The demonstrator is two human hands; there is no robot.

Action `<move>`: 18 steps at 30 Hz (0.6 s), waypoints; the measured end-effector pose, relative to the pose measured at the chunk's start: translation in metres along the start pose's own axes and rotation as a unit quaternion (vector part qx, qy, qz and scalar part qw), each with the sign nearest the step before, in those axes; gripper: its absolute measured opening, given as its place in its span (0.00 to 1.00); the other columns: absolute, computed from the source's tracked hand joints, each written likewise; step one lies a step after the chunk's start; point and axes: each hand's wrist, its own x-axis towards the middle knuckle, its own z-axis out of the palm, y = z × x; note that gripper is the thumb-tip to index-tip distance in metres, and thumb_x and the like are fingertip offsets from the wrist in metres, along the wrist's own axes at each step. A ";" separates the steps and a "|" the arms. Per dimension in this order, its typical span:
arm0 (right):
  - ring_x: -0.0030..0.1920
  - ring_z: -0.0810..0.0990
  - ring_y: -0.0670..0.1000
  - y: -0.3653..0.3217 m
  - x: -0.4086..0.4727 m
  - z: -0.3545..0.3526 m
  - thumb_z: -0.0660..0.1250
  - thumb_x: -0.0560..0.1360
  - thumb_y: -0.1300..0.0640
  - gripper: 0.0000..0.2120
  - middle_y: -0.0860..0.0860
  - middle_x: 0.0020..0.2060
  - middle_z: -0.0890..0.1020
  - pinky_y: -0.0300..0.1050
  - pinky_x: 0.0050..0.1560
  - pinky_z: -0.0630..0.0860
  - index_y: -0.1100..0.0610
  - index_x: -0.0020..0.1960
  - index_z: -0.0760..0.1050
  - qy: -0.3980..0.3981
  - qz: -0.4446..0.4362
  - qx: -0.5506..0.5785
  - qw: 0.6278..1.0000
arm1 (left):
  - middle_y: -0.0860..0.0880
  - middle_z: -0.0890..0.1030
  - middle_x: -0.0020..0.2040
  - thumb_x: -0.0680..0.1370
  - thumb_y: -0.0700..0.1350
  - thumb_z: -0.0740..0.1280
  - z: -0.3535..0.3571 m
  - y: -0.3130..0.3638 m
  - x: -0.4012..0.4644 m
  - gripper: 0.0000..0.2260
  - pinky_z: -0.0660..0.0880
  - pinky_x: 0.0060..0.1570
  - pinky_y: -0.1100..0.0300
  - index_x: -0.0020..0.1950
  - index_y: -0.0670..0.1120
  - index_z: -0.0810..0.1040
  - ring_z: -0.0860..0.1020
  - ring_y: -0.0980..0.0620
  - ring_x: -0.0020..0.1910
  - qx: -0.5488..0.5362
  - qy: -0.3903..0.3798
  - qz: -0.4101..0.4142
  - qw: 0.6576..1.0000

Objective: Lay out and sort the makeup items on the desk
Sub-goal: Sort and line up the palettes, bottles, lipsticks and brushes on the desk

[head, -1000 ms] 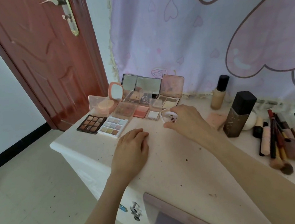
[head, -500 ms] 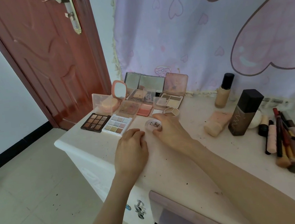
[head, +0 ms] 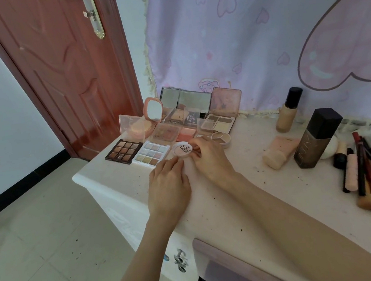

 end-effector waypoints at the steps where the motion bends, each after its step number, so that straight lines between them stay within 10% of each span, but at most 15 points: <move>1: 0.54 0.78 0.58 0.000 -0.001 0.000 0.63 0.74 0.67 0.14 0.59 0.53 0.79 0.54 0.56 0.73 0.61 0.58 0.76 -0.003 -0.002 0.011 1.000 | 0.46 0.78 0.61 0.74 0.40 0.57 0.000 0.000 0.000 0.18 0.66 0.60 0.50 0.60 0.41 0.78 0.71 0.44 0.63 0.004 -0.005 0.000 1.000; 18: 0.51 0.77 0.46 0.013 -0.094 -0.103 0.62 0.78 0.58 0.12 0.50 0.54 0.79 0.35 0.52 0.74 0.57 0.60 0.75 0.037 0.069 0.050 0.996 | 0.46 0.79 0.57 0.76 0.41 0.58 -0.004 0.035 -0.015 0.15 0.69 0.58 0.51 0.58 0.44 0.79 0.75 0.44 0.57 -0.092 -0.018 0.069 0.993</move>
